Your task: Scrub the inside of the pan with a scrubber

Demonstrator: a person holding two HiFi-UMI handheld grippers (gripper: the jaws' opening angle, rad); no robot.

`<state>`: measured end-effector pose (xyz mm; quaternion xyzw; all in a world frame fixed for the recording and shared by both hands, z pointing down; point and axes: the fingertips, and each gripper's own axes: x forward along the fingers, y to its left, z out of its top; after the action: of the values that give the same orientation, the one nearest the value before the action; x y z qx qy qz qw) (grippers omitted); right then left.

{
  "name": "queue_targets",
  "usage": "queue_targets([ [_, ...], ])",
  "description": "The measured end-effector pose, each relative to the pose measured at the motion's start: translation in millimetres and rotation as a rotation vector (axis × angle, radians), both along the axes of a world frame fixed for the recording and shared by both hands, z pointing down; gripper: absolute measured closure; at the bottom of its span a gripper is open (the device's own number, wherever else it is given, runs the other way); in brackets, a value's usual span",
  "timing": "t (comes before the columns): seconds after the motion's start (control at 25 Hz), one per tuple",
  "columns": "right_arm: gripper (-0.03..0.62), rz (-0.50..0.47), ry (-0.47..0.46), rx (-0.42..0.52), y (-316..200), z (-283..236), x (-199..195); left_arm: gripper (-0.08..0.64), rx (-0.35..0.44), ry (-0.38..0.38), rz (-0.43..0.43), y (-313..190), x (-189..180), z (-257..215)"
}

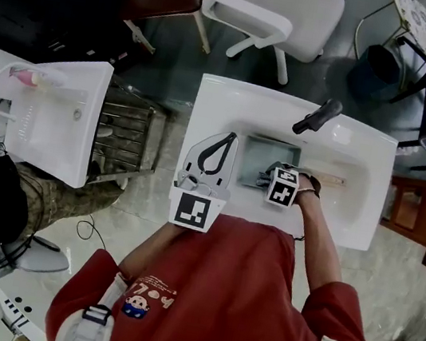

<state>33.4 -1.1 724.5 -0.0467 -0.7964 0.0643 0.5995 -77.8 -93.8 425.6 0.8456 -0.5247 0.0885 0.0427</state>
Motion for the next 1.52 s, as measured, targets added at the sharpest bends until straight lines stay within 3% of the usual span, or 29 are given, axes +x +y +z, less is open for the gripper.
queue_targets([
  [0.28, 0.427, -0.009, 0.006, 0.091, -17.1, 1.2, -2.0, 0.552, -0.007, -0.005, 0.001, -1.1, 0.6, 0.8],
  [1.0, 0.434, 0.032, 0.009, 0.538, -94.6, 7.2, -3.8, 0.552, -0.014, -0.008, 0.0, -3.0, 0.2, 4.2],
  [1.32, 0.436, 0.062, 0.006, 0.55, -98.9, 10.3, -3.7, 0.552, -0.012, -0.009, -0.003, -3.8, -1.4, 6.5],
  [1.52, 0.434, 0.155, -0.054, 0.517, -100.8, 4.8, -2.9, 0.552, -0.007, -0.004, 0.006, -3.8, 1.1, 4.3],
])
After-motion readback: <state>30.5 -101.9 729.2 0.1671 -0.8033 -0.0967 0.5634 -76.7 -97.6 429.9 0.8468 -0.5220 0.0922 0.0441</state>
